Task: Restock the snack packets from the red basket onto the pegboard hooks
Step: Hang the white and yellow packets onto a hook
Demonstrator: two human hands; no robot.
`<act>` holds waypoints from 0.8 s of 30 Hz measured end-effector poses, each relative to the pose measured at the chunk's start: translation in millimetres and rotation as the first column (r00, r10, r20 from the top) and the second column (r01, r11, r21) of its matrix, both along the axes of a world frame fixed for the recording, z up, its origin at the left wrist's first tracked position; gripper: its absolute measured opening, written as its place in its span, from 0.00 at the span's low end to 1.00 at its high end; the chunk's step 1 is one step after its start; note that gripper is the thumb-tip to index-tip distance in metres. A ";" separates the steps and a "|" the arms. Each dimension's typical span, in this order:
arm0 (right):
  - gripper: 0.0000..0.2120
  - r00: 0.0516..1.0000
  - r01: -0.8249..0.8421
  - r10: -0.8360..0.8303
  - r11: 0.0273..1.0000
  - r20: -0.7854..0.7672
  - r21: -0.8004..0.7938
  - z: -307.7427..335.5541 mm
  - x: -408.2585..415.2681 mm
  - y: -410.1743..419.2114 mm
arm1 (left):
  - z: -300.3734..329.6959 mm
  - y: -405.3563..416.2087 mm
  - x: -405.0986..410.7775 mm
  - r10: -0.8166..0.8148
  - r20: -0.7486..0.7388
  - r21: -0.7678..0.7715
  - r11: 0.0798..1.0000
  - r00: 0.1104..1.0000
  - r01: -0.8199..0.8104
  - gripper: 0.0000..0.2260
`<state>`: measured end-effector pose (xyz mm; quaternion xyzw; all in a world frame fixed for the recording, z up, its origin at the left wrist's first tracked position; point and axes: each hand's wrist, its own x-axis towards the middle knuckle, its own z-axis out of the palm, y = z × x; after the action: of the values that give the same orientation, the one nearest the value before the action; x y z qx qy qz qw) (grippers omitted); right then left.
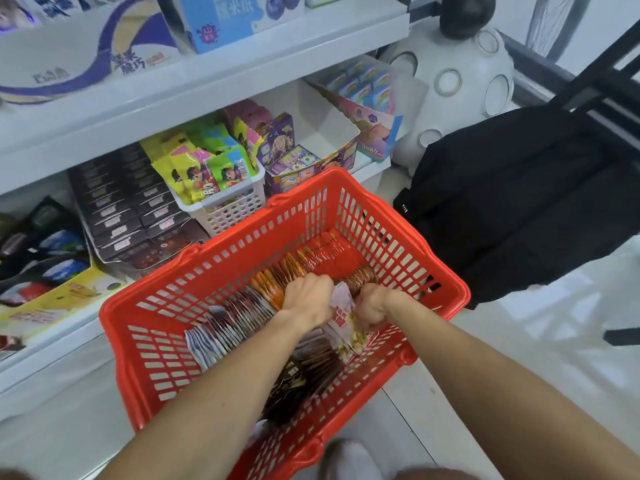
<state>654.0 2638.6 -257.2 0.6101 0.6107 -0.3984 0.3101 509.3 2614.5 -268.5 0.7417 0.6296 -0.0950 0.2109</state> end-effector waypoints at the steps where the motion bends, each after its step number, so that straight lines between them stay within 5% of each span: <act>1: 0.09 1.000 -0.022 0.022 1.000 0.006 0.013 1.3 -0.6 -0.6 | -2.9 0.0 -0.9 0.007 0.016 0.005 1.000 1.000 -0.007 0.11; 3: 0.10 0.999 0.029 -0.030 0.997 0.012 0.077 1.3 2.4 -0.4 | -9.5 1.4 -4.4 0.035 0.077 0.001 0.999 0.996 -0.035 0.04; 7: 0.20 0.988 0.126 -0.138 0.979 0.062 0.160 7.3 10.6 6.2 | -12.6 -1.0 -10.3 0.081 0.198 -0.001 0.997 0.977 -0.083 0.06; 9: 0.36 0.994 0.096 -0.099 0.992 0.038 0.083 12.7 14.4 11.0 | -8.9 -0.4 -12.7 0.071 0.246 0.009 0.997 0.967 -0.075 0.08; 11: 0.50 0.999 0.050 -0.049 0.998 -0.011 0.038 22.2 21.8 14.8 | 3.1 3.8 -16.1 0.048 0.290 0.019 0.998 0.956 -0.056 0.11; 16: 0.61 0.957 0.018 -0.003 0.999 -0.291 0.050 40.4 39.4 21.2 | 56.4 29.0 -29.2 0.024 0.448 0.050 0.997 0.894 -0.052 0.11; 20: 0.48 0.762 0.192 -0.147 0.981 -0.630 0.002 52.9 43.0 19.6 | 85.9 46.5 -49.8 0.035 0.593 0.022 0.998 0.805 -0.059 0.06; 24: 0.33 0.615 0.316 -0.234 0.948 -0.753 -0.037 71.8 30.2 14.6 | 101.1 54.0 -71.7 0.168 0.721 -0.090 0.985 0.672 -0.150 0.05</act>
<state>684.2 2653.3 -185.4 0.4924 0.6016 -0.6256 -0.0644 437.6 2668.5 -167.4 0.6583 0.5556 0.2177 0.4588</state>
